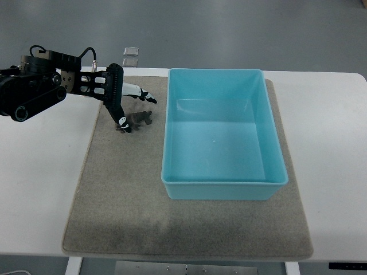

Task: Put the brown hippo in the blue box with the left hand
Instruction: 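Close the left hand fingers around the brown hippo, then lift the hippo with the left hand and carry it over the box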

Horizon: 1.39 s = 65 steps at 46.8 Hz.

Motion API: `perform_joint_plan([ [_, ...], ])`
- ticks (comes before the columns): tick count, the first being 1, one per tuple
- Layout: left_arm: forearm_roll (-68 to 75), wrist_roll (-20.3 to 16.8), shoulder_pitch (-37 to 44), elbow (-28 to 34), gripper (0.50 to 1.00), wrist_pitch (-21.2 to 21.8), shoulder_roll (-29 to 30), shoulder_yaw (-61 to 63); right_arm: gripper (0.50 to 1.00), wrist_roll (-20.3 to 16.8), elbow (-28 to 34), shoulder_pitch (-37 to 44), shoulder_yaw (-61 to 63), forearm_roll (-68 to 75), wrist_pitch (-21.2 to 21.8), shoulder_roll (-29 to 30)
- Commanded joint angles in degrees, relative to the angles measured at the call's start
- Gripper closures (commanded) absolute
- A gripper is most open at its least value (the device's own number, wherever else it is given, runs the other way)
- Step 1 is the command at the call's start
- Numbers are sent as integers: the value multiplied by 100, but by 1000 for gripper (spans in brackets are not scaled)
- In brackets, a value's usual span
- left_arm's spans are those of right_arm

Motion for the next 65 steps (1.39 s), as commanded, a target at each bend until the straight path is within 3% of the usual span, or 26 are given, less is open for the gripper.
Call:
perform_joint_plan([
  [1, -32, 24, -16, -10, 508, -61, -3, 1, 564, 0, 0, 0, 0, 0, 0, 0],
  [11, -32, 24, -34, -151, 519, -79, -3, 18, 564, 0, 0, 0, 0, 0, 0, 0],
  [15, -24, 33, -34, -160, 546, -79, -3, 18, 564, 0, 0, 0, 0, 0, 0, 0],
  [18, 3, 42, -34, -160, 600, -79, 6, 18, 564, 0, 0, 0, 0, 0, 0, 0],
  [20, 11, 42, -34, -160, 609, -79, 6, 27, 564, 0, 0, 0, 0, 0, 0, 0],
  [22, 47, 59, -34, -160, 664, -79, 6, 54, 564, 0, 0, 0, 0, 0, 0, 0],
  [30, 73, 59, -34, -151, 741, -79, 6, 62, 564, 0, 0, 0, 0, 0, 0, 0],
  [38, 73, 51, -34, -160, 894, -79, 6, 106, 564, 0, 0, 0, 0, 0, 0, 0],
  [41, 82, 59, -43, -151, 1000, -79, 15, 106, 564, 0, 0, 0, 0, 0, 0, 0],
  [65, 73, 59, -192, -142, 1000, 0, 33, 63, 564, 0, 0, 0, 0, 0, 0, 0],
])
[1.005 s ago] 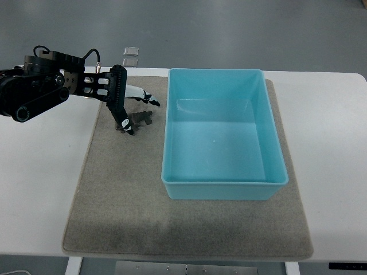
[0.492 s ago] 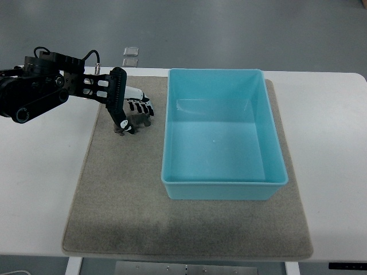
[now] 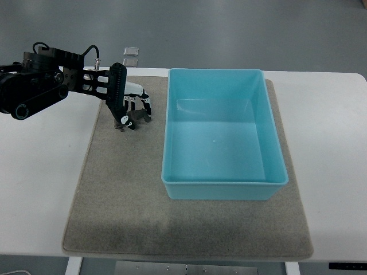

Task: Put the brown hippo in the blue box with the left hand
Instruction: 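Lift the hippo with the left hand and carry it over the box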

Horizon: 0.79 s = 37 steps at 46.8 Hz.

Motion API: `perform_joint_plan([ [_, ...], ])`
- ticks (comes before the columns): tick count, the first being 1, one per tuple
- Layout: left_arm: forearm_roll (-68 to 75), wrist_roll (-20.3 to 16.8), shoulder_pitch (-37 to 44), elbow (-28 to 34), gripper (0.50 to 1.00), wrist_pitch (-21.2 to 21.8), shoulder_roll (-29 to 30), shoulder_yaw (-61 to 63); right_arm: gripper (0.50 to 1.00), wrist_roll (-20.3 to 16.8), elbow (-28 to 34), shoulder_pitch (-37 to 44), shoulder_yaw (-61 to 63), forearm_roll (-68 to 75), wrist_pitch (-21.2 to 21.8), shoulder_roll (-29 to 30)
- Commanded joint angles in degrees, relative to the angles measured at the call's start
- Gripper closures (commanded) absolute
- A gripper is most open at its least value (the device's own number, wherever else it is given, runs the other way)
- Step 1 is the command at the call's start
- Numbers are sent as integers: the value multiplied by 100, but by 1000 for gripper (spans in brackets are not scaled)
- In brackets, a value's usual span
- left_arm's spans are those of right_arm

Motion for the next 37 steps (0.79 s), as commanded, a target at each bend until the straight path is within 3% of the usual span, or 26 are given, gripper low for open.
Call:
perform_joint_plan([
  [1, -2, -2, -33, -1, 1000, 10, 4, -27, 564, 0, 0, 0, 0, 0, 0, 0],
  [11, -46, -2, -156, -9, 1000, 80, 4, -62, 564, 0, 0, 0, 0, 0, 0, 0],
  [29, -125, -11, -552, -326, 1000, 845, -22, -431, 564, 0, 0, 0, 0, 0, 0, 0],
  [37, -125, -20, -649, -466, 1000, 986, -66, -572, 564, 0, 0, 0, 0, 0, 0, 0],
])
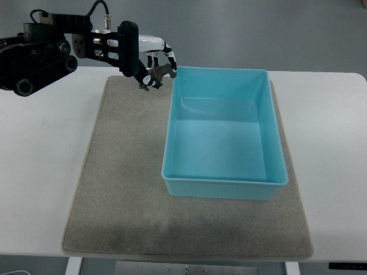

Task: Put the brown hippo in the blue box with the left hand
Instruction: 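Lift the hippo with the left hand and carry it over the box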

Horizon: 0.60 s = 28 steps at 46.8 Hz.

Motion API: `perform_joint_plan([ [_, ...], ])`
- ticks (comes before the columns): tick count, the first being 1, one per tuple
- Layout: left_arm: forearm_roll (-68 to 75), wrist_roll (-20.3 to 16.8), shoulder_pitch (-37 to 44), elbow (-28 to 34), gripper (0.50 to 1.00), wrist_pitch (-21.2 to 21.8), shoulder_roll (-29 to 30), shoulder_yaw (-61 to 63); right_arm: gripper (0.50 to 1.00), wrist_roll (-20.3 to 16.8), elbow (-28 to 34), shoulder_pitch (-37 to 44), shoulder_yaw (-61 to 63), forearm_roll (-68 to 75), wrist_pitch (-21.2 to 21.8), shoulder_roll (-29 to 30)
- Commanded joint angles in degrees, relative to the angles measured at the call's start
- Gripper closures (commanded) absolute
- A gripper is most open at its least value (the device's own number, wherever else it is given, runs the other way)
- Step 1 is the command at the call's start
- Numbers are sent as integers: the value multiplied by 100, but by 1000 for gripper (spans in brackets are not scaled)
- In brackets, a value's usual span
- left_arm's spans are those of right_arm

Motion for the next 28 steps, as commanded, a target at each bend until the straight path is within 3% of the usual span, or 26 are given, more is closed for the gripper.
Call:
perform_joint_plan([
  [1, 1, 0, -50, -118, 1000, 35, -19, -30, 564, 1, 0, 0, 0, 0, 0, 0],
  [28, -8, -9, -77, -382, 1000, 237, -335, -179, 564, 1, 0, 0, 0, 0, 0, 0],
])
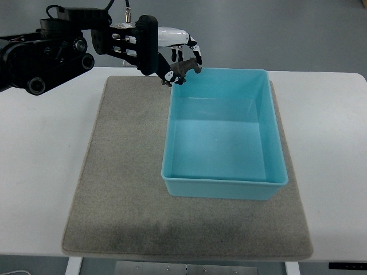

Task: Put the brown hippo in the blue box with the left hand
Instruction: 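Lift the hippo with the left hand and carry it over the box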

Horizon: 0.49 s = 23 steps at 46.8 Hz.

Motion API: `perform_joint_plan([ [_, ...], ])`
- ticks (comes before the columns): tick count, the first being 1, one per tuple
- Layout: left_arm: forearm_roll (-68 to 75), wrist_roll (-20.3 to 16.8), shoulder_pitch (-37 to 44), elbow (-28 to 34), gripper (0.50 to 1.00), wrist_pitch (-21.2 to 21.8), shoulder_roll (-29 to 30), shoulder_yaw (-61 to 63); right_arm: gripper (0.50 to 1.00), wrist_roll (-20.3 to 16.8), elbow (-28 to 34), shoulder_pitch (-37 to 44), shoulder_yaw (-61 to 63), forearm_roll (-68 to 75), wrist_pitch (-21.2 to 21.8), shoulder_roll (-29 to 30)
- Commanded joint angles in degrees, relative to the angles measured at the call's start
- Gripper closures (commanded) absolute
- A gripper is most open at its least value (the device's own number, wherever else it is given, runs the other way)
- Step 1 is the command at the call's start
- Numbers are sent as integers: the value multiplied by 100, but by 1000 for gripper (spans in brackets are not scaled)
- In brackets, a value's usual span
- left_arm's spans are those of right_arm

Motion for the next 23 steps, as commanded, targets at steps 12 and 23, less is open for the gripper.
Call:
perform_joint_plan([
  [12, -44, 2, 91, -8, 1000, 60, -351, -1, 564, 0, 0, 0, 0, 0, 0, 0],
  [23, -70, 11, 152, 1, 1000, 60, -368, 7, 564, 0, 0, 0, 0, 0, 0, 0],
])
